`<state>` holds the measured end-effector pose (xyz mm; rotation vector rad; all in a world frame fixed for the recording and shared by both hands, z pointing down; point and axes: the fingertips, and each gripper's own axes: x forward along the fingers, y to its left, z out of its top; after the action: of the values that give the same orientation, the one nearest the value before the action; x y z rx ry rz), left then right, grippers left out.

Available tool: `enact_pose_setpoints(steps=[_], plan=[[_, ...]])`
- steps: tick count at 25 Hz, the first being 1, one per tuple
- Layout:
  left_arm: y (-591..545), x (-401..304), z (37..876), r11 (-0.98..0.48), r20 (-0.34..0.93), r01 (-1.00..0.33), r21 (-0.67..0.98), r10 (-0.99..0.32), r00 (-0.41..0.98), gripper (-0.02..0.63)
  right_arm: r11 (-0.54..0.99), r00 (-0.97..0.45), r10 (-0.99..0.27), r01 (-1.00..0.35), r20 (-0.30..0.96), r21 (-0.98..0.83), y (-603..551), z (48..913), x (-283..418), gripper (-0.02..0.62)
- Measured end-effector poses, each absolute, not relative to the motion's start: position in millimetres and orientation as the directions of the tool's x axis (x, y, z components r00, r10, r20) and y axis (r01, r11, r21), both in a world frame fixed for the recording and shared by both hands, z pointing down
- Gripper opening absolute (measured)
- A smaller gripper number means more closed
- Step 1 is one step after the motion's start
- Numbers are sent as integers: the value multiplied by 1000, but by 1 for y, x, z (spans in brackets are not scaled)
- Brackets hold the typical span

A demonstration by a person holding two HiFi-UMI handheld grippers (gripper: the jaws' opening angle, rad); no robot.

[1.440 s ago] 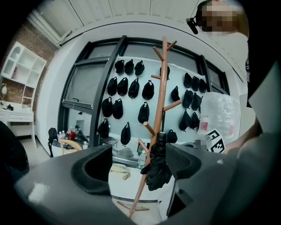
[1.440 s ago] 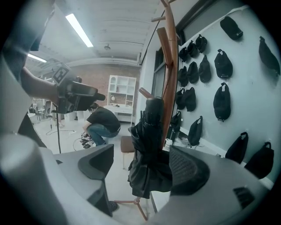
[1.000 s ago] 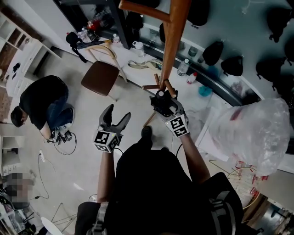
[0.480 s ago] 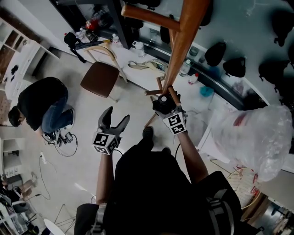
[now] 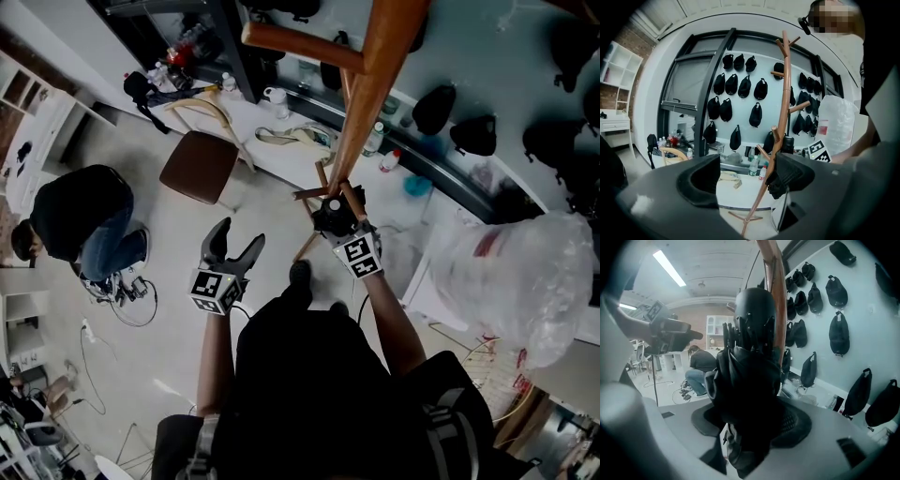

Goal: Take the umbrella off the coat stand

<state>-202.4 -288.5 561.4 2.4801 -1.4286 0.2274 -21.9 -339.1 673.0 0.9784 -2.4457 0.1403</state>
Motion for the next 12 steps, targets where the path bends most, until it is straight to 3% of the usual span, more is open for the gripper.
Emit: enact_pose_setpoints(steps=[12], plan=[[-285,-185,548,-503,245,-851,149,-815,525,371,739,-611,-628,-662,483,123,-338,655,-19,245]])
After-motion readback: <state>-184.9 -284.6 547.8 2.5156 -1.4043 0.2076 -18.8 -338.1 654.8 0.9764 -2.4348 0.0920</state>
